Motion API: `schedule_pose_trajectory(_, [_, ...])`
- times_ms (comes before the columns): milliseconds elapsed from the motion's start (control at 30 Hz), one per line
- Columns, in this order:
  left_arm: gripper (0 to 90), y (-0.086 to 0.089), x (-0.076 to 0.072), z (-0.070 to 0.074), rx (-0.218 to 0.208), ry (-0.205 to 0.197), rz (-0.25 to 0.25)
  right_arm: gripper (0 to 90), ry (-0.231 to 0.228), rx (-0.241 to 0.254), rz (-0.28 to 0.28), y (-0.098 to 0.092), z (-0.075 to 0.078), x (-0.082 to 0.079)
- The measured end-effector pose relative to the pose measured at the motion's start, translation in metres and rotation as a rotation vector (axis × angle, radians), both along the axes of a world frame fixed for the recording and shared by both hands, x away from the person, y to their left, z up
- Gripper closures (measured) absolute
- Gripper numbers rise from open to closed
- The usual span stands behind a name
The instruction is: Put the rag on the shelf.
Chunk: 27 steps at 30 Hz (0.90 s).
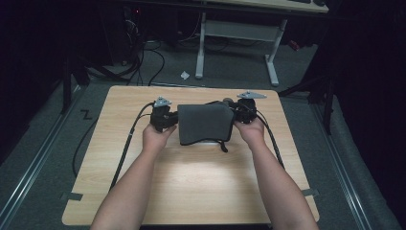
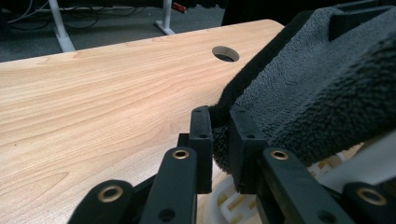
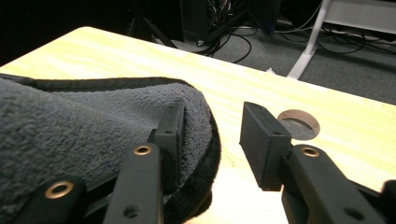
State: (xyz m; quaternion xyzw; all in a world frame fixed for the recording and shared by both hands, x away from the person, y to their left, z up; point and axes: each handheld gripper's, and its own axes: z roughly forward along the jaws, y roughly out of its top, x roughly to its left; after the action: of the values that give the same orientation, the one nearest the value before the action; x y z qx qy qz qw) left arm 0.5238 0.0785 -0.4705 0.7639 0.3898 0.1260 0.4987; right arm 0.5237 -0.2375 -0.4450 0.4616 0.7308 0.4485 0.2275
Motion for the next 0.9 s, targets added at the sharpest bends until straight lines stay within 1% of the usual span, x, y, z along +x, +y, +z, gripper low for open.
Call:
schedule_pose_trajectory(67, [77.7, 0.001, 0.000, 0.000, -0.001, 0.012, -0.004, 58.3, -0.004, -0.011, -0.009, -0.001, 0.001, -0.001])
schedule_pose_trajectory(100, [75.0, 0.002, 0.001, -0.001, 0.007, 0.022, -0.001, 57.0, -0.004, -0.012, -0.015, -0.002, 0.001, -0.001])
schedule_pose_trajectory(167, [71.0, 0.003, 0.001, -0.003, 0.038, 0.028, 0.016, 54.6, -0.009, -0.016, -0.034, -0.003, 0.001, -0.001])
schedule_pose_trajectory(200, [67.4, 0.004, 0.001, -0.005, 0.047, 0.035, 0.022, 53.5, -0.010, -0.016, -0.041, -0.005, 0.001, -0.001])
schedule_pose_trajectory(233, [66.4, 0.006, 0.000, -0.006, 0.040, 0.036, 0.029, 52.1, -0.011, -0.016, -0.044, -0.006, 0.002, -0.001])
schedule_pose_trajectory(267, [66.4, 0.009, -0.001, -0.007, 0.034, 0.032, 0.039, 50.9, -0.012, -0.023, -0.049, -0.006, 0.002, -0.001])
schedule_pose_trajectory(333, [66.5, 0.014, -0.001, -0.008, 0.020, 0.040, 0.051, 49.7, -0.016, -0.035, -0.060, -0.007, 0.004, -0.002])
schedule_pose_trajectory(433, [66.4, 0.019, -0.002, -0.010, 0.027, 0.038, 0.063, 48.1, -0.030, -0.045, -0.066, -0.009, 0.007, -0.004])
schedule_pose_trajectory(600, [65.5, 0.024, -0.006, -0.008, 0.016, 0.029, 0.077, 46.3, -0.045, -0.051, -0.084, -0.015, 0.014, -0.006])
schedule_pose_trajectory(733, [65.3, 0.029, -0.008, -0.006, 0.013, 0.019, 0.086, 45.9, -0.053, -0.044, -0.102, -0.023, 0.019, -0.007])
schedule_pose_trajectory(900, [63.9, 0.043, -0.015, -0.006, 0.018, -0.001, 0.106, 45.9, -0.070, -0.051, -0.126, -0.036, 0.026, -0.014])
